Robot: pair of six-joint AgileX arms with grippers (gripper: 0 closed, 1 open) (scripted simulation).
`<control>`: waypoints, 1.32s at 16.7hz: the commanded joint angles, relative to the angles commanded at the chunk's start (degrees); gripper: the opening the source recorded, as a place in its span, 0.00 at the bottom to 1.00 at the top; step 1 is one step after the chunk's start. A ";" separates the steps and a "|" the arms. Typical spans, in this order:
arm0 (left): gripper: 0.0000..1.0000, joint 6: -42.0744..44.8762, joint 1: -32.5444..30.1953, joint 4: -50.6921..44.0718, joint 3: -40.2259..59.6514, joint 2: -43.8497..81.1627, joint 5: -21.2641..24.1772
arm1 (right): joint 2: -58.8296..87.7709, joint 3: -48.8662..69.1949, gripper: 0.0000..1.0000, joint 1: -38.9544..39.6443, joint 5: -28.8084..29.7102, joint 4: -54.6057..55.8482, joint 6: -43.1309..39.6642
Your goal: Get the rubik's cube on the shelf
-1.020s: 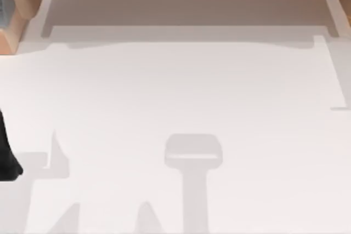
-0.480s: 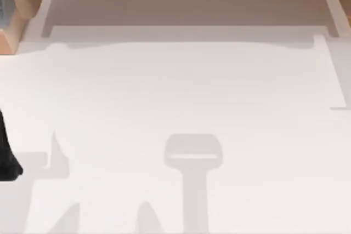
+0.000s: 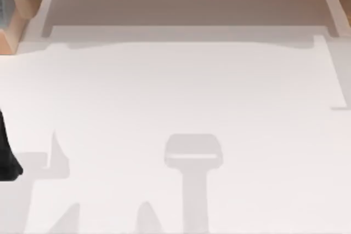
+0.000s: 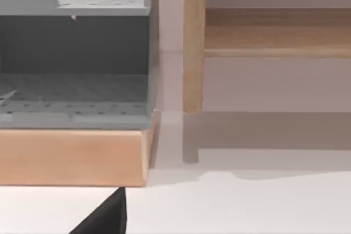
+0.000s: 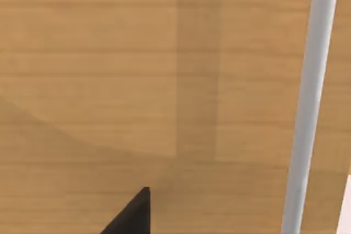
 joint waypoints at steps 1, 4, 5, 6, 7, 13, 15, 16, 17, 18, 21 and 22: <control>1.00 0.00 0.00 0.00 0.00 0.00 0.00 | 0.00 0.00 0.62 0.00 0.00 0.00 0.00; 1.00 0.00 0.00 0.00 0.00 0.00 0.00 | 0.00 0.00 0.40 0.00 0.00 0.00 0.00; 1.00 0.00 0.00 0.00 0.00 0.00 0.00 | 0.00 0.00 0.32 0.00 0.00 0.00 0.00; 1.00 0.00 0.00 0.00 0.00 0.00 0.00 | 0.00 0.00 0.25 0.00 0.00 0.00 0.00; 1.00 0.00 0.00 0.00 0.00 0.00 0.00 | 0.00 0.00 0.17 0.00 0.00 0.00 0.00; 1.00 0.00 0.00 0.00 0.00 0.00 0.00 | 0.00 0.00 0.00 0.00 0.00 0.00 0.00; 1.00 0.00 0.00 0.00 0.00 0.00 0.00 | 0.00 0.00 0.00 0.00 0.00 0.00 0.00; 1.00 0.00 0.00 0.00 0.00 0.00 0.00 | 0.00 0.00 0.00 0.00 0.00 0.00 0.00; 1.00 0.00 0.00 0.00 0.00 0.00 0.00 | 0.00 0.00 0.00 0.00 0.00 0.00 0.00; 1.00 0.00 0.00 0.00 0.00 0.00 0.00 | 0.12 -0.05 0.00 -0.10 0.04 -0.13 0.10; 1.00 0.00 0.00 0.00 0.00 0.00 0.00 | 1.13 2.14 0.00 1.07 1.16 -1.48 0.00; 1.00 0.00 0.00 0.00 0.00 0.00 0.00 | 1.58 3.54 0.00 1.71 1.92 -2.27 -0.01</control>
